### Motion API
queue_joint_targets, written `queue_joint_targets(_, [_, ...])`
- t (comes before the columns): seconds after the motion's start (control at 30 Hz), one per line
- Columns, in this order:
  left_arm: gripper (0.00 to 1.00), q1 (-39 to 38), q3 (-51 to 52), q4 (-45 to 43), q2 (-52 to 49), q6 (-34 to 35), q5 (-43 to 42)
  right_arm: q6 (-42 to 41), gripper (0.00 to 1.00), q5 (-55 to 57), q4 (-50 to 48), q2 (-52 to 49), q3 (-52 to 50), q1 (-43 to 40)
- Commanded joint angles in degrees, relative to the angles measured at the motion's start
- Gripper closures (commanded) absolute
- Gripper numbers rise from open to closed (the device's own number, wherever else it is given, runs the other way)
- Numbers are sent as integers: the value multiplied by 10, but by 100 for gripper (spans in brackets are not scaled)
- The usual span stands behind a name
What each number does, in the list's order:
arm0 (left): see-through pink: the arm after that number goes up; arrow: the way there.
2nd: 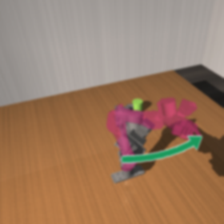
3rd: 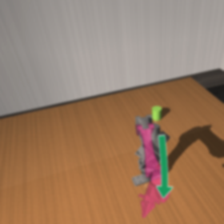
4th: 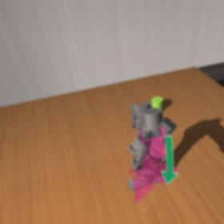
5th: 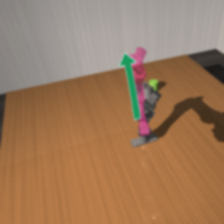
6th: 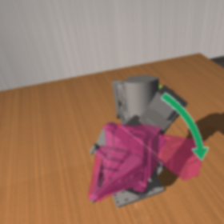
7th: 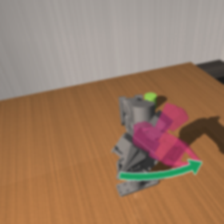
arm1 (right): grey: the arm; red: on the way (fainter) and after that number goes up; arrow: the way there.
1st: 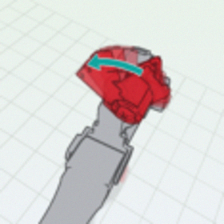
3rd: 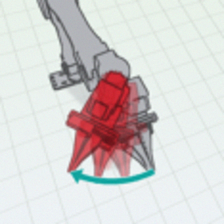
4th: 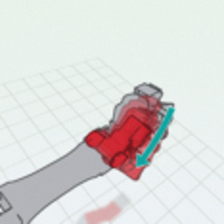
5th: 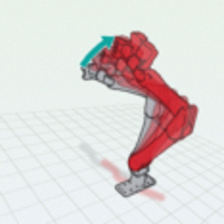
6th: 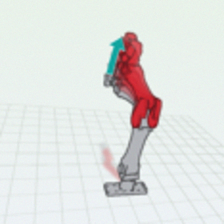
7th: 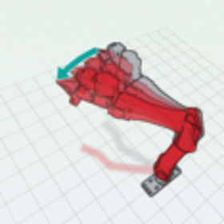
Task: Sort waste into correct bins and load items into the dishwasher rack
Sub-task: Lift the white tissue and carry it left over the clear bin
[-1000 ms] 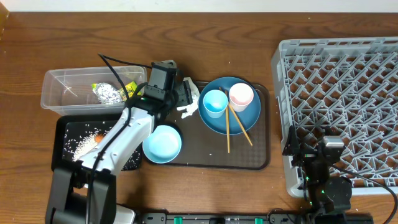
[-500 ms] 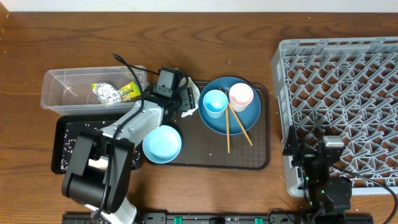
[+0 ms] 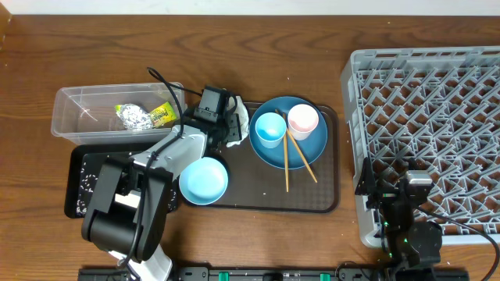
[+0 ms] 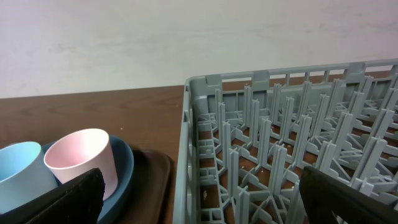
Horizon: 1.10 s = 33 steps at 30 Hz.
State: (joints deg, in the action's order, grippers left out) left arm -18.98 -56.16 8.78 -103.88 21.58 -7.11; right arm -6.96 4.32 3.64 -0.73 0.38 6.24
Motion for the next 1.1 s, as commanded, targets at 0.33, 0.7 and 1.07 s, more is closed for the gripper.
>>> queue_joint_targets(0.33, [84, -1, 3, 8, -7, -16, 3, 2, 1, 0, 2, 1, -1, 1])
queue_joint_targets(0.7, [94, -1, 1, 20, 69, -14, 3, 2, 1, 0, 2, 1, -1, 1])
queue_joint_targets(1.07, [94, 9, 1, 74, 262, -14, 40, 2, 1, 0, 2, 1, -1, 1])
